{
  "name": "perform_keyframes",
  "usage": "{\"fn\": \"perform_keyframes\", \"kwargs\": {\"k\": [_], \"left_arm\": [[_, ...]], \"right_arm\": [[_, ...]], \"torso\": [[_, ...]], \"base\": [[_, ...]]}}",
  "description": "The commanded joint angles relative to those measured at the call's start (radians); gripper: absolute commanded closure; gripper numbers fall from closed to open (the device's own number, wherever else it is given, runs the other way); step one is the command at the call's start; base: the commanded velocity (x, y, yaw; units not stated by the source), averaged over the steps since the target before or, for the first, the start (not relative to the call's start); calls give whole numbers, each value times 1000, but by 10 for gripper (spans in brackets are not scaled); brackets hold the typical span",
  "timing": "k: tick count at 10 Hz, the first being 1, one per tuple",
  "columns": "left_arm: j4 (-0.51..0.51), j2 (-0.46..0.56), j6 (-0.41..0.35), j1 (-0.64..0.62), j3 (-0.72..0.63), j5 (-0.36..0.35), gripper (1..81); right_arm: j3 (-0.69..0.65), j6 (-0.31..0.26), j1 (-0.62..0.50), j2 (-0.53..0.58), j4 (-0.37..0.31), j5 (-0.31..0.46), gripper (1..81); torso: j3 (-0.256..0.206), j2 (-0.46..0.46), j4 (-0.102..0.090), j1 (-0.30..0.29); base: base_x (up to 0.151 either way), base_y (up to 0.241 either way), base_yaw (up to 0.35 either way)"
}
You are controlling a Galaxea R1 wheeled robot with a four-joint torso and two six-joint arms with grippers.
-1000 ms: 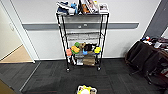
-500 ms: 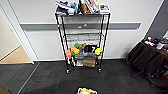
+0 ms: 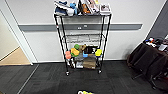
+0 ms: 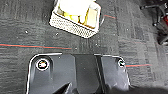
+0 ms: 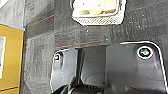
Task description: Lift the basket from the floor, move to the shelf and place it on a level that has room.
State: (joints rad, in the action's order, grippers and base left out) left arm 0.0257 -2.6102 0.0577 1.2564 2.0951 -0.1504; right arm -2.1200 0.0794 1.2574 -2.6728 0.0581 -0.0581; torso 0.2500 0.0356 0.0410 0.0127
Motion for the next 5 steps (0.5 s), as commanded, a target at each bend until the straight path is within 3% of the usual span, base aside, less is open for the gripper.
{"fn": "perform_keyframes", "kwargs": {"k": [1,5], "left_arm": [[-3,19,2,-50,-13,48,10],[-6,15,2,-50,-12,48,10]], "right_arm": [[2,3,-54,14,2,47,10],[-6,2,-54,11,0,47,10]], "torso": [[0,0,0,0],[0,0,0,0]], "base": [[111,0,0],[106,0,0]]}}
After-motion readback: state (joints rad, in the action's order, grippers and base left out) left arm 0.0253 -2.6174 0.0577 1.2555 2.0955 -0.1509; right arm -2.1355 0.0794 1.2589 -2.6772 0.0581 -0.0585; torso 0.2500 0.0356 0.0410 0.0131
